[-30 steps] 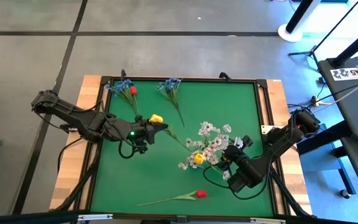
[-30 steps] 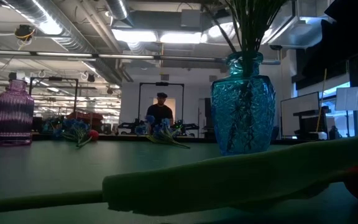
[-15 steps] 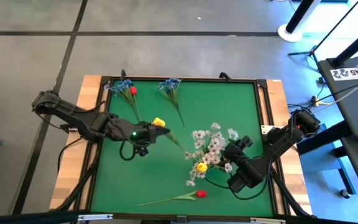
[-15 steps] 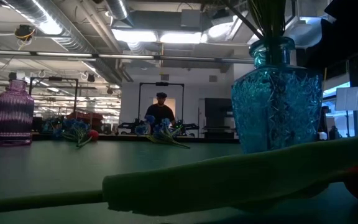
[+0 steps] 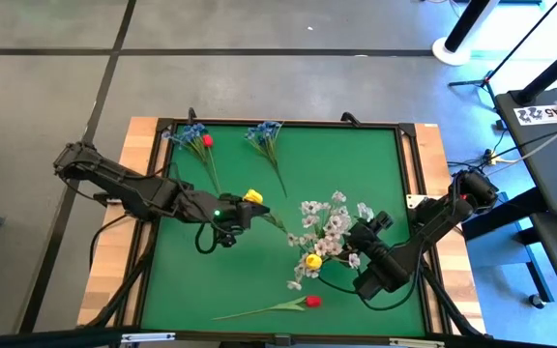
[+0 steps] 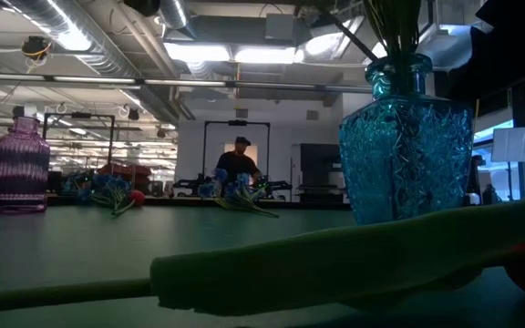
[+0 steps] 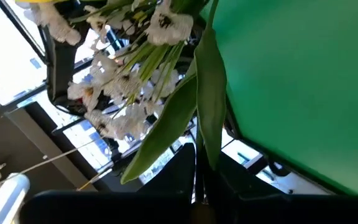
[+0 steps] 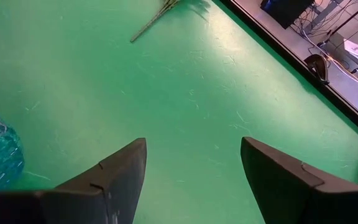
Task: Sort flowers into vase by color
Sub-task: Put the yellow flower into the blue vase
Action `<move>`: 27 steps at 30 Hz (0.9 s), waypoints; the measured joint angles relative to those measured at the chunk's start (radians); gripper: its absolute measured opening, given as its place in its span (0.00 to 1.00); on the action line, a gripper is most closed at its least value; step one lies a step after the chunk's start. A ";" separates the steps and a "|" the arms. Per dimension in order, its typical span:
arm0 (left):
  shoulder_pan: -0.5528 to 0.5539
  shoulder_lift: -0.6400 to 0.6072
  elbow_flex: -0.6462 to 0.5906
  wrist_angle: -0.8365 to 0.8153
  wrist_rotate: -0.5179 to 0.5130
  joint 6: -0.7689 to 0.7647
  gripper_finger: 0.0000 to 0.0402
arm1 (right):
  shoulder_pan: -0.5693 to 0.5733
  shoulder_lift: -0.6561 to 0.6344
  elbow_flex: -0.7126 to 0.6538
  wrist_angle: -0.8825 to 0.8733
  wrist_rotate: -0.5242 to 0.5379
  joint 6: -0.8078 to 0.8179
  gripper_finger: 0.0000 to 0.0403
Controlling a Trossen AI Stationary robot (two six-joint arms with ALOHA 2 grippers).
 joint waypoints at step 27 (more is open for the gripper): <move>-0.005 -0.011 -0.001 0.050 0.165 -0.752 0.52 | 0.000 0.000 0.000 0.015 -0.021 -0.005 0.65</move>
